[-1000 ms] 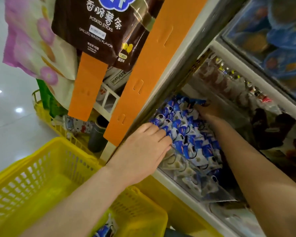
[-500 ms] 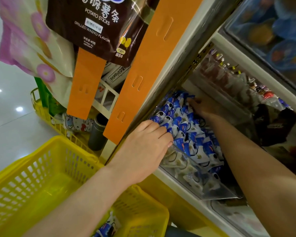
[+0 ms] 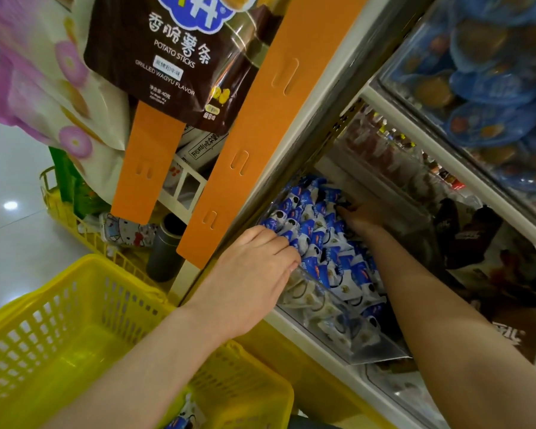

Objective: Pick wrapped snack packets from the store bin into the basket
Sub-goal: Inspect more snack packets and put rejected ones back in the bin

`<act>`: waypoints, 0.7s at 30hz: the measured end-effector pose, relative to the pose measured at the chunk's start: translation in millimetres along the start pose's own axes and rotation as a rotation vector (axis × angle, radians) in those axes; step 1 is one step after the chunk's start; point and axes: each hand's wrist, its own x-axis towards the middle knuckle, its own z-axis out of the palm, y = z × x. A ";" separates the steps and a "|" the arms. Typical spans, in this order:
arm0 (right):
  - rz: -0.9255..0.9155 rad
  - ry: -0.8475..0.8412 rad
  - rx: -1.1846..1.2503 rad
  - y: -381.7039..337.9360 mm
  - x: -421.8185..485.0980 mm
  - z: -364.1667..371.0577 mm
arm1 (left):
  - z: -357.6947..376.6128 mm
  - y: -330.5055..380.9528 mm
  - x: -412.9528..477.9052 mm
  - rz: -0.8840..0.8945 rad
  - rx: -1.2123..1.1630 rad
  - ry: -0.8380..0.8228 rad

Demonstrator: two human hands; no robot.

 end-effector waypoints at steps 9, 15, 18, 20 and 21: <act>-0.091 0.423 0.116 -12.4 -28.5 -14.8 | 0.6 -1.6 -0.8 0.032 0.034 -0.007; -0.416 0.356 0.472 -29.2 -110.9 -43.7 | -8.8 9.8 -10.6 -0.102 -0.138 -0.010; -0.516 0.182 0.602 -26.6 -160.6 -50.5 | -19.5 25.4 -21.9 -0.250 -0.380 0.109; -0.559 0.039 0.716 -22.9 -194.8 -46.8 | -25.5 36.1 -27.1 -0.353 -0.592 0.152; -0.576 -0.019 0.744 -21.0 -210.3 -42.8 | -28.2 40.5 -29.0 -0.400 -0.726 0.157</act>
